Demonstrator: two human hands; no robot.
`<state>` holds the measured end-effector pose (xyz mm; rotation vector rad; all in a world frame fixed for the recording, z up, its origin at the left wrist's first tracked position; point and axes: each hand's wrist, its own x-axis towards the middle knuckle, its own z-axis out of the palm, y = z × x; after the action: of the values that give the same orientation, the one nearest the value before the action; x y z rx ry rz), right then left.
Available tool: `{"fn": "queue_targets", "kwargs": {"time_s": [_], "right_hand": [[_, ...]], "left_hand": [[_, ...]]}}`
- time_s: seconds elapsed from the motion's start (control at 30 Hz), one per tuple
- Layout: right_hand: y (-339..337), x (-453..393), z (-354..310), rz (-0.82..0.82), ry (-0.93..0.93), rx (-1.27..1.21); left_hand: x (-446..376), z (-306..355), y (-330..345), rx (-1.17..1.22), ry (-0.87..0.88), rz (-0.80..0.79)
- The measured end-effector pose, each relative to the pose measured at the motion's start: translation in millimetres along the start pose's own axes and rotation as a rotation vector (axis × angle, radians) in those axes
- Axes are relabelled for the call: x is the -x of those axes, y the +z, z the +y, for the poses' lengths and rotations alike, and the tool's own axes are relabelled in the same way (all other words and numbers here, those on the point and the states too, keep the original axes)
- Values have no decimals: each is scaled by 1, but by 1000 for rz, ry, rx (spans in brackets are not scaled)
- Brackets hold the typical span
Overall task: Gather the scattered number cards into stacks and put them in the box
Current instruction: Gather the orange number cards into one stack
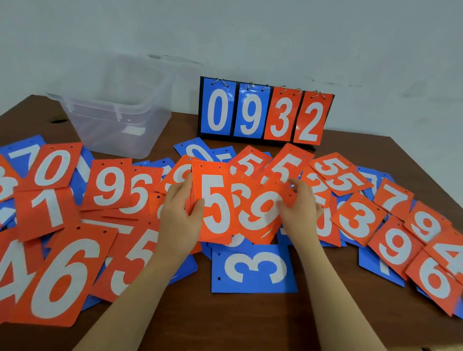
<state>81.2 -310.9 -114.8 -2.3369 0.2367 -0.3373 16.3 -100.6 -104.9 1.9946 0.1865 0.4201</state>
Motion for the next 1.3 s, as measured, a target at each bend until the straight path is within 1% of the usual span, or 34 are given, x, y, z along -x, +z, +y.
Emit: {"fn": "queue_targets", "kwargs": {"time_s": [0.07, 0.13, 0.2, 0.3, 0.33, 0.43, 0.57, 0.6, 0.67, 0.73, 0.8, 0.97, 1.07, 1.1, 1.17, 1.23, 1.3], "right_hand": [[-7, 8, -4, 72, 5, -255], [-16, 15, -9, 112, -2, -377], [-21, 20, -14, 153, -16, -400], [-27, 28, -17, 288, -78, -345], [-30, 31, -18, 325, -89, -361], [-42, 43, -27, 314, -51, -553], [-57, 55, -45, 349, -69, -652], [-59, 56, -49, 334, -65, -672], [-57, 60, -57, 241, -60, -689], [-49, 66, -65, 146, -72, -659], [-35, 72, -71, 94, -94, -632], [-4, 81, -74, 72, -160, -560], [0, 71, -60, 52, -101, -501], [-1, 65, -51, 52, -58, -426], [-1, 51, -29, 30, 47, -141], [-2, 42, -12, -30, 137, 123], [-1, 37, -3, -76, 190, 226]], "left_hand": [[2, 0, -4, -24, 24, 12], [4, 2, -7, -38, 53, 16], [6, 4, -9, -40, 61, 10], [11, 7, -12, -24, 77, 11], [13, 10, -12, -13, 89, 12], [18, 18, -13, -5, 91, 23], [20, 26, -16, -29, 110, 29], [21, 27, -18, -28, 120, 23], [23, 29, -21, -7, 121, -15], [25, 30, -24, 81, 79, -62], [29, 31, -27, 168, 42, -94], [38, 25, -25, 239, 13, -128], [35, 14, -23, 203, -12, -88], [33, 11, -23, 203, -20, -73], [29, 8, -22, 209, -26, -60], [25, 5, -19, 181, -4, -59], [21, 3, -15, 159, 3, -51]]}}
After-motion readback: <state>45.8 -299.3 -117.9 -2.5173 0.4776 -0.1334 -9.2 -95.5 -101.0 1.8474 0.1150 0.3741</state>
